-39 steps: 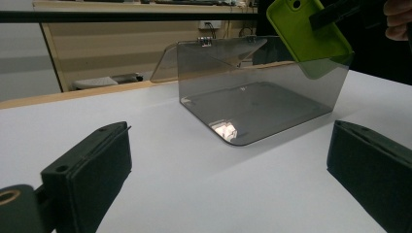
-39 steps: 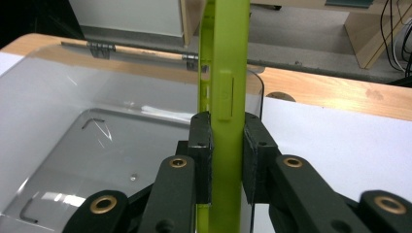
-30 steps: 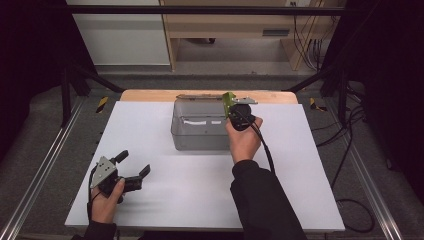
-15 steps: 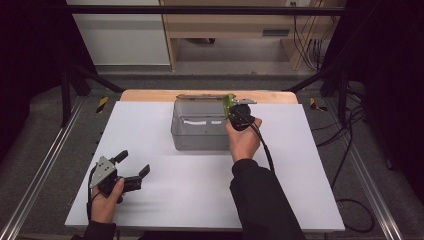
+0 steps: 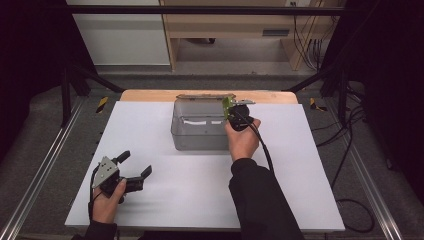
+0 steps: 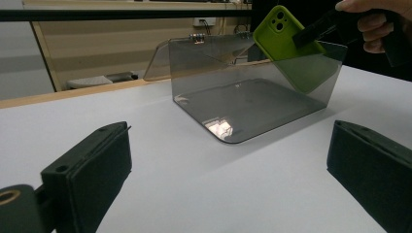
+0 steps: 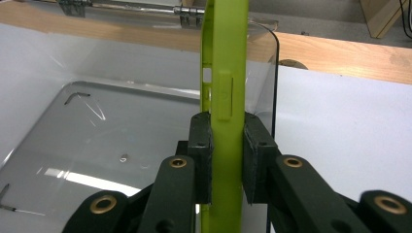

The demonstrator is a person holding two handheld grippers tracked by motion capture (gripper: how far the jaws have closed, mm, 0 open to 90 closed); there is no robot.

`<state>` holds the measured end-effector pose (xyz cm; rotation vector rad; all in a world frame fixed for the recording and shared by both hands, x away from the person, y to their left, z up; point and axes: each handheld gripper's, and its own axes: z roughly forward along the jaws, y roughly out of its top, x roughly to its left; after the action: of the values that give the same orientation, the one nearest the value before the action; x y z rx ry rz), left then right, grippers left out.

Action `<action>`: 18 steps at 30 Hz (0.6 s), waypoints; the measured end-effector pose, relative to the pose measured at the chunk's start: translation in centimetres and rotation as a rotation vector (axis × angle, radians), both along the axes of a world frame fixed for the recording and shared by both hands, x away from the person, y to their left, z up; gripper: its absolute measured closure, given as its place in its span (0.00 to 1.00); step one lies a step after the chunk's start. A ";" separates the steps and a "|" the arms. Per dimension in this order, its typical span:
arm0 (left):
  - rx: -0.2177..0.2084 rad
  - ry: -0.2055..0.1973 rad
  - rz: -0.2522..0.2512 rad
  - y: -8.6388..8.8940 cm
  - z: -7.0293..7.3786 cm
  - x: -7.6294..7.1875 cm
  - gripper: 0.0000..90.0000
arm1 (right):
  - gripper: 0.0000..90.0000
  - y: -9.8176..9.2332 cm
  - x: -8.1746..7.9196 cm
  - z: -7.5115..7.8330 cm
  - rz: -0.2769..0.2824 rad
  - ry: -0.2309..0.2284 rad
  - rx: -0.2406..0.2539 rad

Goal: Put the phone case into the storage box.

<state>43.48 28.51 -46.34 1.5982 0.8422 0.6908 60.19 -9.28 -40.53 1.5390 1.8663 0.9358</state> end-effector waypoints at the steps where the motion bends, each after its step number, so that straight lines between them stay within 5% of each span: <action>1: 0.002 0.000 -0.002 0.0 0.0 0.0 0.02 | 0.86 0.0 0.0 0.0 -0.001 0.003 0.000; 18: 0.013 0.005 -0.022 -0.3 0.0 0.0 0.02 | 0.86 -0.2 0.3 -0.1 0.000 0.016 0.025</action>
<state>43.49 28.19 -46.39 1.6197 0.8241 0.6781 60.44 -9.46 -40.65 1.5655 1.8723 0.9533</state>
